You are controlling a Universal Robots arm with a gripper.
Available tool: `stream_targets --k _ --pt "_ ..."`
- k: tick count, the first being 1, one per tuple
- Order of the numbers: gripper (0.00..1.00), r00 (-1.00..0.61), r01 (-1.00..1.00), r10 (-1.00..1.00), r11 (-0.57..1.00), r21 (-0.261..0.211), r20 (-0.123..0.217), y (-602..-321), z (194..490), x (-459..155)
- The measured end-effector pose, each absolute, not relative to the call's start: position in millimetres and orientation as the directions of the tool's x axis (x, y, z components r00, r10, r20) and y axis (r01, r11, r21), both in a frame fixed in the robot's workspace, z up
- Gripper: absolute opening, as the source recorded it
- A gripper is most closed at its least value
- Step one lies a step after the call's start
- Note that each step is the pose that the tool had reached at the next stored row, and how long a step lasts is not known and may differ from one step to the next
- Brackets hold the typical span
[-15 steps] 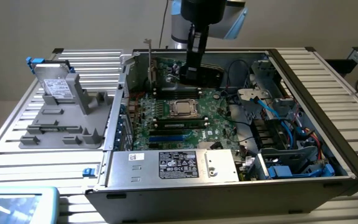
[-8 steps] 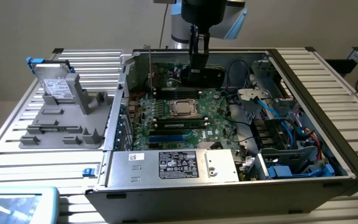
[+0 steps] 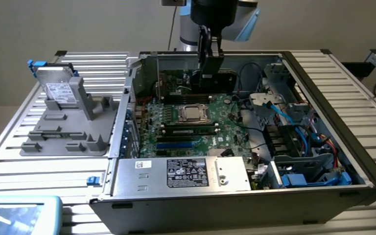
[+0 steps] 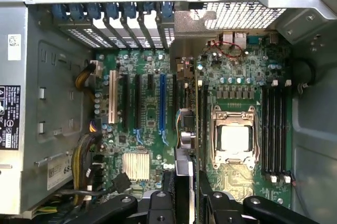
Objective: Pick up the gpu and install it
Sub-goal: 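Insert the gpu into the slot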
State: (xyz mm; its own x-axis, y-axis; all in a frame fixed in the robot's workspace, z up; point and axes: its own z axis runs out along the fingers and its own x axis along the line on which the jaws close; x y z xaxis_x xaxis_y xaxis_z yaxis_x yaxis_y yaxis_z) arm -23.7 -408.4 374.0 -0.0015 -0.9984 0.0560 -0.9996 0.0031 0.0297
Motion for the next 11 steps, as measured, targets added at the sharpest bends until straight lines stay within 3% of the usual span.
stream_targets --k 11 --pt "0.28 -0.001 -1.000 -0.998 0.003 0.030 0.058 -408.4 373.6 -25.5"
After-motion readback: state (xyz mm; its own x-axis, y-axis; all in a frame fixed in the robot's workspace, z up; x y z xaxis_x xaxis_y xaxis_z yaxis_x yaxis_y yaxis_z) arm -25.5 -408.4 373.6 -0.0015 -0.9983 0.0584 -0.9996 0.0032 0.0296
